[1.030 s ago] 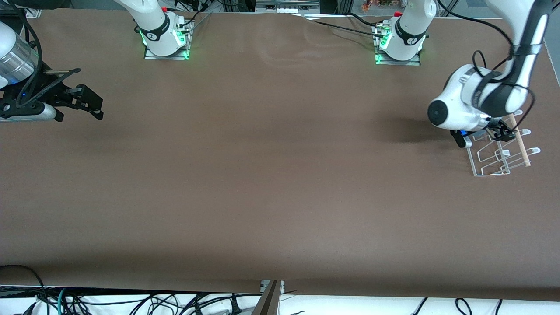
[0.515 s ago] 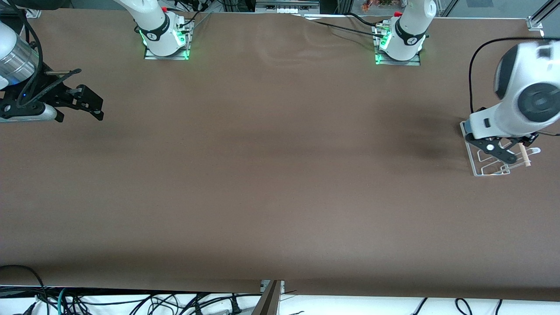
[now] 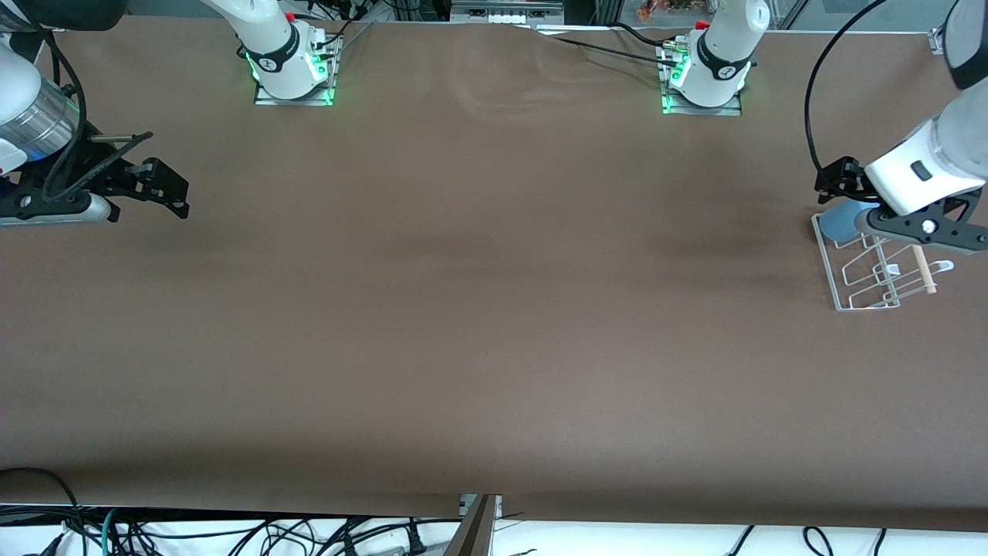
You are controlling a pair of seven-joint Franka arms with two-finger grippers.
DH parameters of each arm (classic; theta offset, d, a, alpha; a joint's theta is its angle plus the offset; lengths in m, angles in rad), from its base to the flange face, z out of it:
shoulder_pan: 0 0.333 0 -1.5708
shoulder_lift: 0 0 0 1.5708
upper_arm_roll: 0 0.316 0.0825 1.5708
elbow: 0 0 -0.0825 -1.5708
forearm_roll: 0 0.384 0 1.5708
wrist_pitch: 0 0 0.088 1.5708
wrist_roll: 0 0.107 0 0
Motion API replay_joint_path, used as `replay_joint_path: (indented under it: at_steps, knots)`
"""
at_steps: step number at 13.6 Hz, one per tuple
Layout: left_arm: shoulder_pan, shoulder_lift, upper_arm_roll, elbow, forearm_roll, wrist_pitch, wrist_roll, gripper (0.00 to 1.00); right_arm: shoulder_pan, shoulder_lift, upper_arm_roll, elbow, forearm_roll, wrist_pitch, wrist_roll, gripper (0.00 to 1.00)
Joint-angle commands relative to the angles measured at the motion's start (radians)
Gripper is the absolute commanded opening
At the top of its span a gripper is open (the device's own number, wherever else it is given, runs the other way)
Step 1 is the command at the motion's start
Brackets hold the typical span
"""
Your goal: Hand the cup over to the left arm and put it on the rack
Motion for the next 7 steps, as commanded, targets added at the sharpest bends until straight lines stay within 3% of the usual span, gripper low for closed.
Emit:
replay_joint_path:
  at_steps: [1, 2, 7]
  knots:
    - [-0.111, 0.013, 0.161, 0.073, -0.068, -0.010, -0.098, 1.00, 0.001, 0.022, 0.002, 0.021, 0.003, -0.019, -0.088, 0.99]
    - [-0.162, 0.013, 0.217, 0.097, -0.062, -0.009, -0.099, 1.00, 0.005, 0.027, 0.003, 0.018, 0.000, -0.019, -0.091, 0.99]
    - [-0.144, 0.005, 0.223, 0.092, -0.155, -0.007, -0.191, 1.00, -0.005, 0.029, -0.001, 0.003, 0.006, -0.081, -0.148, 0.99]
